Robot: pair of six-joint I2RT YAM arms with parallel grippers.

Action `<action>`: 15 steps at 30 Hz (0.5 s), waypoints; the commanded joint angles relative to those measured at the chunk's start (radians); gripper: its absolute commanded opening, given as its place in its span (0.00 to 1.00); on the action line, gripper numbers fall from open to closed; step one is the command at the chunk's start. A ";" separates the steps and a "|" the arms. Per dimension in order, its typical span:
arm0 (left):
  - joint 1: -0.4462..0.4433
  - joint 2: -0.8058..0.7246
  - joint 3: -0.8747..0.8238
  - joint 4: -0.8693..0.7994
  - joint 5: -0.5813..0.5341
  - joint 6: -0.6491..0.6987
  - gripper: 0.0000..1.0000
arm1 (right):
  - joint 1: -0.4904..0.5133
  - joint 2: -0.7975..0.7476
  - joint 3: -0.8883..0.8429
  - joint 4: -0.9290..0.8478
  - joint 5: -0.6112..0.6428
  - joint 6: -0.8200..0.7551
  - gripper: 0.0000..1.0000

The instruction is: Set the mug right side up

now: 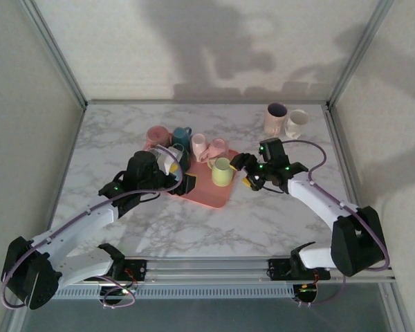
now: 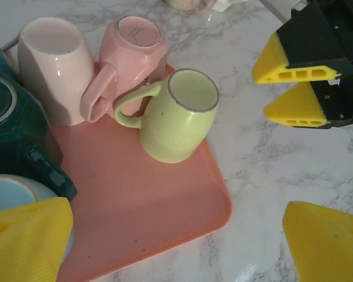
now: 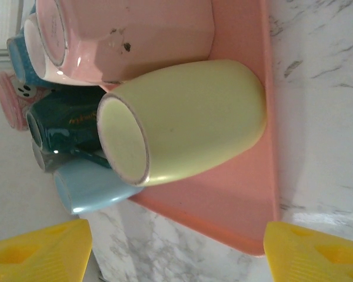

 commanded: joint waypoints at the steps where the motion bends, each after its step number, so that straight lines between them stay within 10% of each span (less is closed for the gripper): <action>1: 0.011 -0.003 -0.008 0.041 -0.021 -0.009 0.92 | 0.029 0.043 0.008 0.092 0.056 0.152 0.82; 15: 0.016 0.042 -0.018 0.080 -0.015 -0.017 0.92 | 0.081 0.230 0.064 0.222 0.132 0.299 0.93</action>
